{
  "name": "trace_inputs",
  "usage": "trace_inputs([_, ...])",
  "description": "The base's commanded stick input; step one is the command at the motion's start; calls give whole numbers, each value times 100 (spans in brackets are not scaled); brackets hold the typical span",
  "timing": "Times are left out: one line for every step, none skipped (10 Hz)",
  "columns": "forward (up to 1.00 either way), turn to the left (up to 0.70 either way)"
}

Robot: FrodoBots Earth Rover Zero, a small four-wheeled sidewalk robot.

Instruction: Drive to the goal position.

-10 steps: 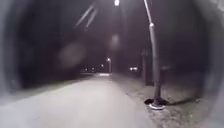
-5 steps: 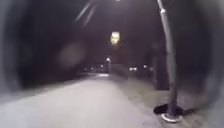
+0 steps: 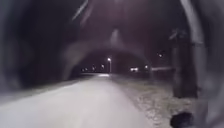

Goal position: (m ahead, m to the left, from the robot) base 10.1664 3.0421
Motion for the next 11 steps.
trace_inputs([100, 0])
trace_inputs([100, 0])
trace_inputs([100, 0])
trace_inputs([100, 0])
trace_inputs([100, 0])
trace_inputs([100, 0])
trace_inputs([100, 0])
trace_inputs([100, 0])
trace_inputs([100, 0])
trace_inputs([100, 0])
trace_inputs([100, 0])
